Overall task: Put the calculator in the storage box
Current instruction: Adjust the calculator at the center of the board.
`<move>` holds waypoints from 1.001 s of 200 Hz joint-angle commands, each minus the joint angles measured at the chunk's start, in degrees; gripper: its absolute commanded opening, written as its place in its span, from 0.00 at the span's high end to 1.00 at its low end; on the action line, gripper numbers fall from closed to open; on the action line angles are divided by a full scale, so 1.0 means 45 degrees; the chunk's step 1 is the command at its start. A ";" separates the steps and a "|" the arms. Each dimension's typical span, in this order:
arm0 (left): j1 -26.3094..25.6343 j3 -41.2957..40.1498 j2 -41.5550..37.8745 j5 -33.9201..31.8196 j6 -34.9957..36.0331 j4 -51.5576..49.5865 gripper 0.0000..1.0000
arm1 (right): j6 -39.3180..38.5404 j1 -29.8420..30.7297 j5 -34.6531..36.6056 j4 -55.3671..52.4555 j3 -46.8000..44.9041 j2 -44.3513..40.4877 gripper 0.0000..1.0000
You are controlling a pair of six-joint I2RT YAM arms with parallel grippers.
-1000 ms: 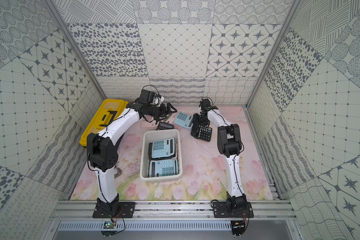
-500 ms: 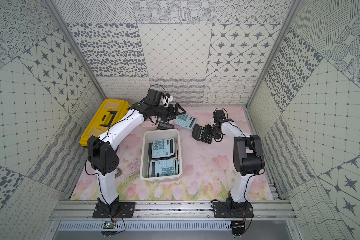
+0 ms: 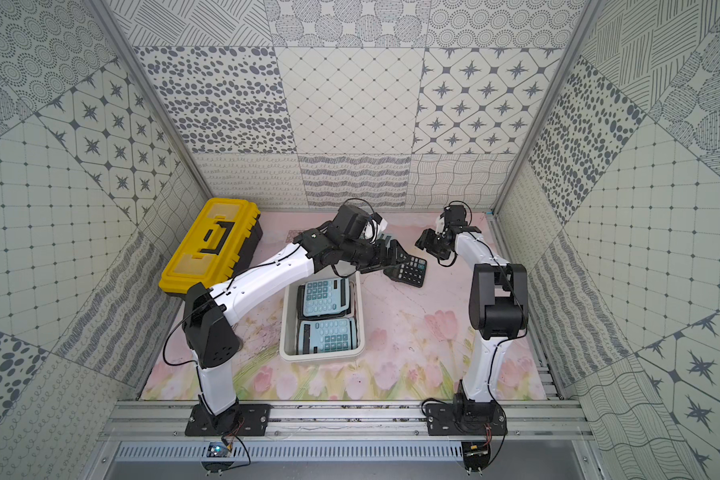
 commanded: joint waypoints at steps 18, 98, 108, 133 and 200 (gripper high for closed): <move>-0.1234 -0.0161 0.0476 -0.3092 -0.1574 0.1253 0.04 | 0.0300 -0.0124 -0.1374 0.0542 0.0799 0.1325 0.42; -0.1695 0.0405 0.2577 -0.4898 -0.2404 0.1285 0.10 | 0.0221 -0.0163 -0.2092 0.0632 -0.0694 0.1305 0.43; -0.1685 0.0561 0.2791 -0.5137 -0.2347 0.1152 0.10 | 0.0322 -0.0145 -0.2049 0.0794 -0.1502 0.0820 0.44; -0.1667 0.0794 0.3167 -0.5539 -0.2220 0.0898 0.10 | 0.0690 0.0020 -0.2249 0.1630 -0.3341 -0.0495 0.44; -0.1578 0.0279 0.3041 -0.5630 -0.2461 0.1075 0.11 | 0.0457 -0.0028 -0.1605 0.1465 -0.5529 -0.3920 0.43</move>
